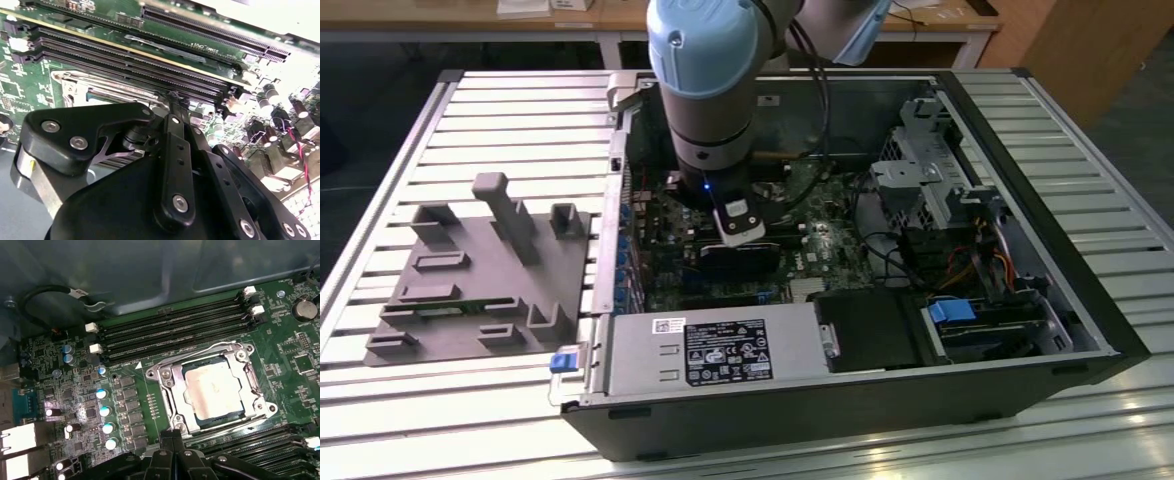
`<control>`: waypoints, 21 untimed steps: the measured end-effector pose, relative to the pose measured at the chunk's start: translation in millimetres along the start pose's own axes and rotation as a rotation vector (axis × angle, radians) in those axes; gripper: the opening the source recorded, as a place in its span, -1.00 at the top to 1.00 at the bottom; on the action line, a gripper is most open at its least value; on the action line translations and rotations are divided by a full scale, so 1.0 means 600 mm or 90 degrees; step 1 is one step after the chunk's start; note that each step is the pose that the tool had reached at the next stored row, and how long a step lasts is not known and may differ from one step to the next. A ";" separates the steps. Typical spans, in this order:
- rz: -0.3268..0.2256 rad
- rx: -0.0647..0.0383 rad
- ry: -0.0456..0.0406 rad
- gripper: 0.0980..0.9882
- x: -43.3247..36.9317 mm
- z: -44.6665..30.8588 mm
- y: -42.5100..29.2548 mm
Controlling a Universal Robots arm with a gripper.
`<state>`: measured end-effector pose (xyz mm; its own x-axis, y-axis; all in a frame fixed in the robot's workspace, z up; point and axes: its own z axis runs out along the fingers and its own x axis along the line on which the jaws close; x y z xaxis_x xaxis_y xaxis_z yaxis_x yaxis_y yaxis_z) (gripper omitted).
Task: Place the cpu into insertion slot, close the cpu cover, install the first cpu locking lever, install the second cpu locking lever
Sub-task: 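Install the second cpu locking lever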
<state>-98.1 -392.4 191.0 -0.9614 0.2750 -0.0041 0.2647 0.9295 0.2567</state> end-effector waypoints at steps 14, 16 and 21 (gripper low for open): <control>-0.001 -0.002 0.0005 0.98 0.002 -0.027 0.007; -0.001 -0.002 0.0005 0.98 0.002 -0.035 0.009; 0.000 -0.001 0.0017 0.98 -0.023 -0.036 0.016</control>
<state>-84.1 -392.4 214.2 -0.9618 0.2739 -0.0016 0.2642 0.9292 0.2585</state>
